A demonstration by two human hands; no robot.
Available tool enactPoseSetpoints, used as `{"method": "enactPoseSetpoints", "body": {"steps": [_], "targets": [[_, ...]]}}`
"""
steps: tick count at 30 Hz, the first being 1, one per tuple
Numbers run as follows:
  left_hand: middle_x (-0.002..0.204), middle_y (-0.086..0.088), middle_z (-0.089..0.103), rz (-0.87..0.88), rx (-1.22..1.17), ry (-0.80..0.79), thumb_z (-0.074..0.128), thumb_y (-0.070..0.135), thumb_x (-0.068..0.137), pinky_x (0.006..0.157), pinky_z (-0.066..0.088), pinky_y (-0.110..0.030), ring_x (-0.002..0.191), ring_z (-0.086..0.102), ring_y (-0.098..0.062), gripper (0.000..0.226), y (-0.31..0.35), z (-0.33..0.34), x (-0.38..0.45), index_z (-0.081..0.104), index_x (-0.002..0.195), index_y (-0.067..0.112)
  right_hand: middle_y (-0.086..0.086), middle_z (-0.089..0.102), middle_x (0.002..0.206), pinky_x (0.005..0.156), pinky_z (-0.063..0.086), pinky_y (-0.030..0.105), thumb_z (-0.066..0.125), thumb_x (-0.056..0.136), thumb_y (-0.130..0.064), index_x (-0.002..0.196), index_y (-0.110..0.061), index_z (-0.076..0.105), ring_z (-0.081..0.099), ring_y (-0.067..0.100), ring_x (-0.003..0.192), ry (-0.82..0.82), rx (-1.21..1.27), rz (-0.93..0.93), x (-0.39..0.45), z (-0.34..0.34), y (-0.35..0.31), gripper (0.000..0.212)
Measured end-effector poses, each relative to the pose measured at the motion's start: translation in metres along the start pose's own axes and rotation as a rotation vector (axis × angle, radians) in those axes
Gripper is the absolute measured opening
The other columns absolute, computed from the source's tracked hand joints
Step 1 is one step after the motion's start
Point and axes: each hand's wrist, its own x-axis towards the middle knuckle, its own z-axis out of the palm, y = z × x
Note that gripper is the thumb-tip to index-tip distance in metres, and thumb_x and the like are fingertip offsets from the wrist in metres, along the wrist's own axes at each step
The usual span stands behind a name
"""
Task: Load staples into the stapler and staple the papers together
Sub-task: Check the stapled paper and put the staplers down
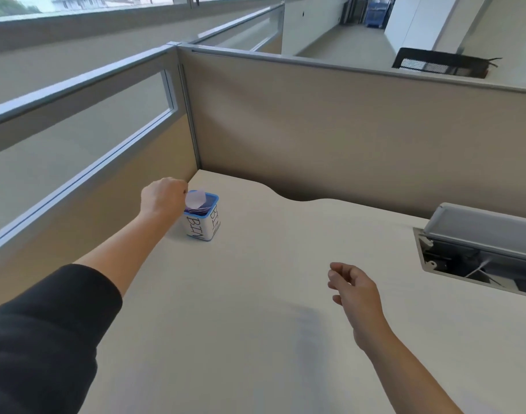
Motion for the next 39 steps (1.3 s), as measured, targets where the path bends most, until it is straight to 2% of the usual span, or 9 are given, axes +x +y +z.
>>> {"method": "enactPoseSetpoints", "body": {"steps": [6, 9, 13, 19, 21, 25, 32, 39], "targets": [[0.089, -0.013, 0.065, 0.133, 0.153, 0.056, 0.057, 0.003, 0.081, 0.062, 0.041, -0.034, 0.087, 0.059, -0.035, 0.011, -0.012, 0.007, 0.012, 0.067, 0.083, 0.006, -0.006, 0.062, 0.091, 0.071, 0.047, 0.027, 0.056, 0.090, -0.015, 0.092, -0.024, 0.061, 0.060, 0.014, 0.086, -0.014, 0.005, 0.025, 0.004, 0.002, 0.005, 0.011], [0.083, -0.013, 0.064, 0.145, 0.150, 0.134, 0.054, -0.003, 0.081, 0.058, 0.042, -0.035, 0.083, 0.059, -0.035, 0.015, -0.013, 0.007, 0.016, 0.068, 0.080, 0.004, -0.005, 0.062, 0.093, 0.069, 0.047, 0.025, 0.056, 0.090, -0.015, 0.093, -0.023, 0.062, 0.060, 0.012, 0.083, -0.012, 0.014, 0.038, 0.004, 0.002, 0.006, 0.011], [0.079, -0.013, 0.063, 0.184, 0.147, 0.162, 0.055, -0.003, 0.081, 0.055, 0.036, -0.033, 0.079, 0.059, -0.036, 0.014, -0.013, 0.009, 0.018, 0.067, 0.078, 0.003, -0.005, 0.062, 0.096, 0.067, 0.047, 0.024, 0.056, 0.090, -0.015, 0.096, -0.022, 0.062, 0.061, 0.011, 0.082, -0.015, 0.019, 0.042, 0.005, 0.001, 0.005, 0.010], [0.073, -0.015, 0.062, 0.169, 0.071, 0.263, 0.056, -0.003, 0.079, 0.054, 0.037, -0.033, 0.073, 0.057, -0.036, 0.014, -0.015, 0.008, 0.022, 0.064, 0.071, 0.003, -0.004, 0.062, 0.095, 0.066, 0.047, 0.024, 0.057, 0.089, -0.015, 0.094, -0.023, 0.062, 0.061, 0.009, 0.081, -0.008, 0.041, 0.054, 0.007, -0.001, 0.006, 0.010], [0.075, -0.014, 0.062, 0.206, 0.092, 0.239, 0.056, -0.002, 0.080, 0.054, 0.037, -0.032, 0.076, 0.058, -0.036, 0.013, -0.015, 0.010, 0.022, 0.065, 0.072, 0.003, -0.004, 0.062, 0.096, 0.066, 0.047, 0.025, 0.057, 0.089, -0.014, 0.093, -0.023, 0.062, 0.061, 0.010, 0.080, -0.001, 0.051, 0.056, 0.008, 0.000, 0.007, 0.011], [0.089, -0.010, 0.067, 0.274, 0.142, 0.064, 0.050, 0.008, 0.087, 0.061, 0.038, -0.030, 0.089, 0.058, -0.032, 0.019, -0.014, 0.021, 0.018, 0.069, 0.085, 0.011, -0.004, 0.062, 0.094, 0.066, 0.047, 0.025, 0.057, 0.089, -0.014, 0.092, -0.023, 0.062, 0.061, 0.010, 0.079, -0.001, 0.066, 0.059, 0.009, 0.001, 0.007, 0.011], [0.095, -0.012, 0.065, 0.171, 0.179, -0.082, 0.048, 0.002, 0.085, 0.063, 0.039, -0.032, 0.094, 0.056, -0.032, 0.023, -0.004, 0.033, 0.015, 0.068, 0.092, 0.010, -0.003, 0.063, 0.094, 0.065, 0.047, 0.024, 0.057, 0.089, -0.014, 0.092, -0.023, 0.063, 0.061, 0.010, 0.079, 0.005, 0.085, 0.056, 0.013, 0.002, 0.003, 0.011], [0.103, -0.015, 0.064, 0.127, 0.028, 0.017, 0.052, -0.002, 0.080, 0.071, 0.042, -0.039, 0.103, 0.052, -0.035, 0.031, 0.017, 0.030, 0.004, 0.065, 0.107, 0.007, -0.006, 0.062, 0.090, 0.065, 0.046, 0.023, 0.057, 0.089, -0.014, 0.090, -0.023, 0.063, 0.060, 0.009, 0.078, -0.002, 0.102, 0.047, 0.011, 0.003, -0.001, 0.011]]}}
